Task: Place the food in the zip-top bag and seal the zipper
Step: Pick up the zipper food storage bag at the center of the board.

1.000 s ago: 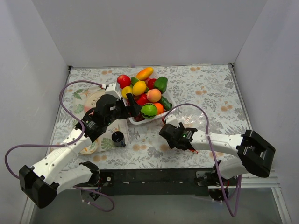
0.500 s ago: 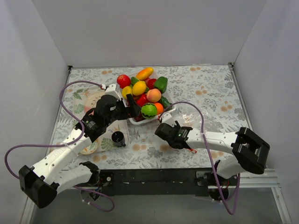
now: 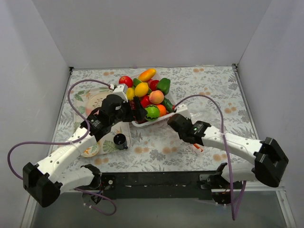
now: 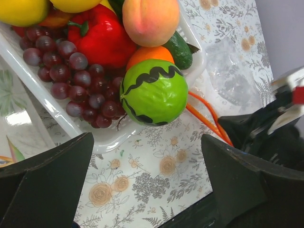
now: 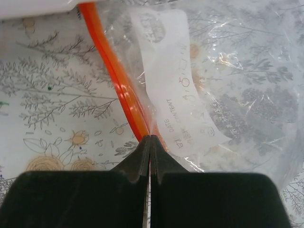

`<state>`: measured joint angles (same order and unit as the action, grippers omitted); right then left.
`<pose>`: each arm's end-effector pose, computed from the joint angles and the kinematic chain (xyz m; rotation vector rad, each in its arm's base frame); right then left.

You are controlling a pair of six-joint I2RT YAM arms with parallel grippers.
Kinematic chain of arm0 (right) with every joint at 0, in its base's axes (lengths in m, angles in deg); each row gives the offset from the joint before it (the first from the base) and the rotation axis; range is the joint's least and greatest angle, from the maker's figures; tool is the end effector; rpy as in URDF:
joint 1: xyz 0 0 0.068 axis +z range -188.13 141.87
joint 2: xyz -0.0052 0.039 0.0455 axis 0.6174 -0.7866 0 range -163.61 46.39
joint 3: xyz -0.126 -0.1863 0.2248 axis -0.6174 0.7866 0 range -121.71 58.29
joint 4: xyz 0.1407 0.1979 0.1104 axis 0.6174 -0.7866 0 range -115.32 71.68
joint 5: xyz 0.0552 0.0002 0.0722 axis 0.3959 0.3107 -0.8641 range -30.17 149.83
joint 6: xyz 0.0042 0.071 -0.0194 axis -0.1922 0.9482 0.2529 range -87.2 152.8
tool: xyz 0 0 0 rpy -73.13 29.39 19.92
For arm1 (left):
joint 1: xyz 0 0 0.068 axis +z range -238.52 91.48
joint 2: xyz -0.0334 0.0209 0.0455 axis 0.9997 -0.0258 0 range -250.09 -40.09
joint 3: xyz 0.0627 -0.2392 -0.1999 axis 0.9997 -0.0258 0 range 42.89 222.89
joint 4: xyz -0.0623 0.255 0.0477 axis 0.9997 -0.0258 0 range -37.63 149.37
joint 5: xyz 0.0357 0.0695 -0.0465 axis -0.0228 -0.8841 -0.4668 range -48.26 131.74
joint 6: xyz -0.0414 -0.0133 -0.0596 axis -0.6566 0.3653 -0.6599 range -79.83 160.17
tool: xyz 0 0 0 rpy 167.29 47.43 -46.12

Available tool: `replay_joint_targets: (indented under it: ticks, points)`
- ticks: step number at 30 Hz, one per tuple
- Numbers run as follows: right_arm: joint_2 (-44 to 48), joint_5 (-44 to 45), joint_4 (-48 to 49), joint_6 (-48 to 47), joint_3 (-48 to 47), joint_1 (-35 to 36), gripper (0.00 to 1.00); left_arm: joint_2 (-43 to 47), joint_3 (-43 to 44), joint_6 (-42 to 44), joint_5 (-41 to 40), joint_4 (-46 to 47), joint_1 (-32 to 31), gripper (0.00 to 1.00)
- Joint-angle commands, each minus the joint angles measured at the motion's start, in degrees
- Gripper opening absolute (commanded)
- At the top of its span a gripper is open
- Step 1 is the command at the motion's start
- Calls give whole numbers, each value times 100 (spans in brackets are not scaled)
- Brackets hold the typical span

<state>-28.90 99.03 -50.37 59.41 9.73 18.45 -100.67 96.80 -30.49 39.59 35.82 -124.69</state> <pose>0.1730 0.1914 0.2506 -0.3721 2.2721 -0.1851 0.1957 -0.1401 0.3462 -0.7024 2.1794 -1.0310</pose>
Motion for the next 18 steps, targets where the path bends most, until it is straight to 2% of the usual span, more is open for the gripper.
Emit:
replay_joint_targets:
  ticks: [1,4,9,18]
  points:
    - [759,-649,-21,-33,-154,-752,1,-182,400,122,372,272,-75,98]
    - [1041,-1115,-20,-68,-320,-1139,1,-428,664,104,426,395,-180,95]
    - [1262,-1240,-424,37,-646,-1614,1,-946,1130,-54,514,562,-461,90]
    - [1859,-1652,-653,125,-778,-2440,1,-1536,1174,-704,365,1010,-971,76]
